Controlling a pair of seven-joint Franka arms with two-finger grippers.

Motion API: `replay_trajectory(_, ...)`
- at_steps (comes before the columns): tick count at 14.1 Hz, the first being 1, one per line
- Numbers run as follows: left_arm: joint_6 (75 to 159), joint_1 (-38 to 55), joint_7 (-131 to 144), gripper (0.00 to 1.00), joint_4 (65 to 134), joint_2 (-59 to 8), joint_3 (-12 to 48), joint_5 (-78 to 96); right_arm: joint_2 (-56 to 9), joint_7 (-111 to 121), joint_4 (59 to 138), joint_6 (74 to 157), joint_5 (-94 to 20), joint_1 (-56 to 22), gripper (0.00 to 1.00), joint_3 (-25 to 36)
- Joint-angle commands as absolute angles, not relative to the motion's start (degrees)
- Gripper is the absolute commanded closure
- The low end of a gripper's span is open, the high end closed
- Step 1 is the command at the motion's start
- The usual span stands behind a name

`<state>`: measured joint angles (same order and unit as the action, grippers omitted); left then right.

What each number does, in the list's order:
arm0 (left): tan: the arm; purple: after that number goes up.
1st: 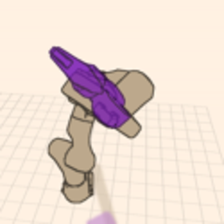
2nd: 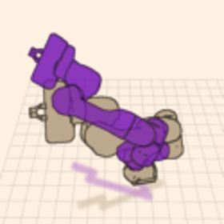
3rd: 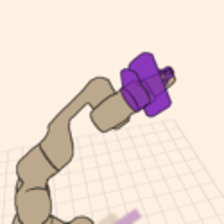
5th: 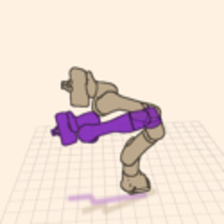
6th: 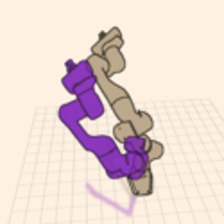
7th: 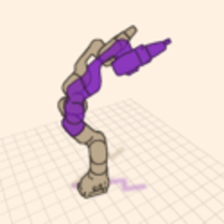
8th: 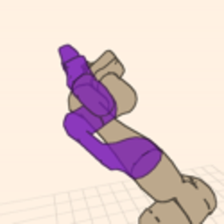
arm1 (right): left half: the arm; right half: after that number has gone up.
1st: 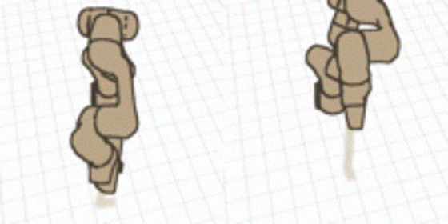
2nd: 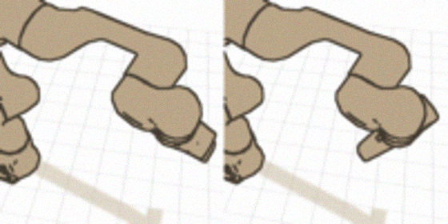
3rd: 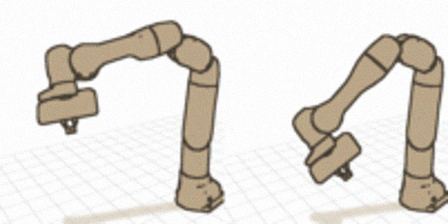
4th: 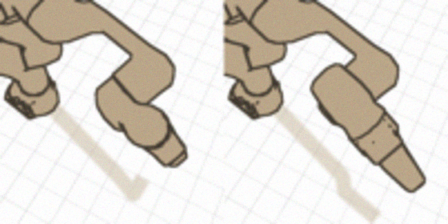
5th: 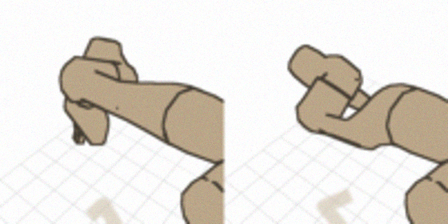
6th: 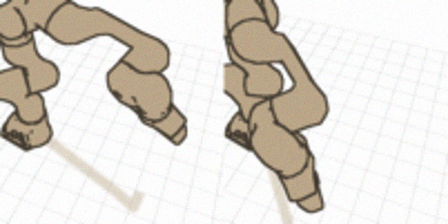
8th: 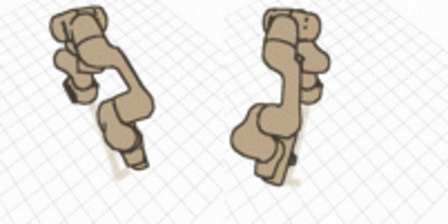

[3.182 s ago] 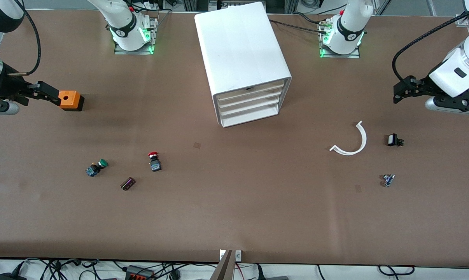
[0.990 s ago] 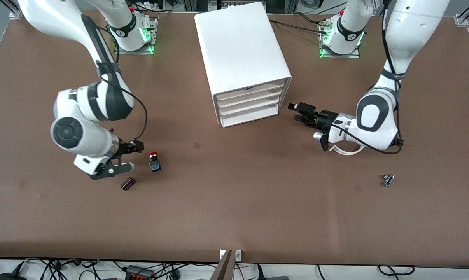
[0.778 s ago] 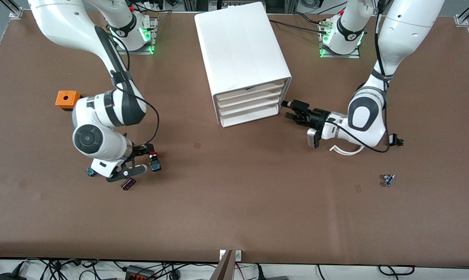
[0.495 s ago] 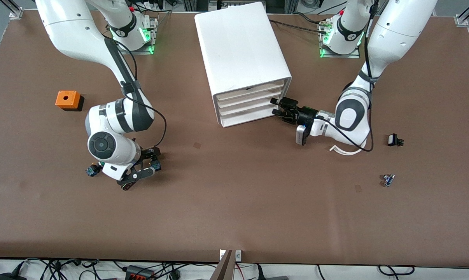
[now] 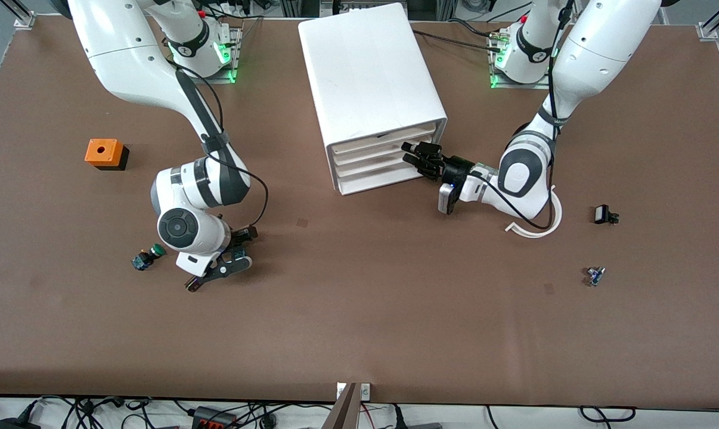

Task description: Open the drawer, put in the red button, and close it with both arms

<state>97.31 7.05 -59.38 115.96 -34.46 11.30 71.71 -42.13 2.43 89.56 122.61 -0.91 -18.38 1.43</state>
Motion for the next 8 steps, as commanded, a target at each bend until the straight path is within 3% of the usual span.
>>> replay_trajectory(1,96.9,6.9,-60.4,0.59,117.3,-34.4,12.5,73.6,-44.5,2.4,88.1,124.4,-3.3,-18.2,0.0,1.1)
replay_trajectory(3,96.9,6.9,-60.2,0.6,118.3,-34.4,13.2,74.4,-44.7,2.4,88.1,125.6,-3.3,-18.2,0.0,1.1)
replay_trajectory(5,96.9,6.9,-60.4,0.8,118.2,-34.4,13.6,74.4,-45.2,2.7,88.1,125.7,-3.3,-17.9,0.01,1.1)
replay_trajectory(7,96.7,6.2,-60.5,0.97,117.7,-34.3,13.5,74.4,-45.2,3.2,88.1,125.6,-3.3,-18.0,0.27,1.1)
replay_trajectory(8,96.7,6.2,-60.5,0.98,117.4,-34.3,13.4,74.4,-45.2,3.3,88.1,125.6,-3.2,-17.9,0.52,1.1)
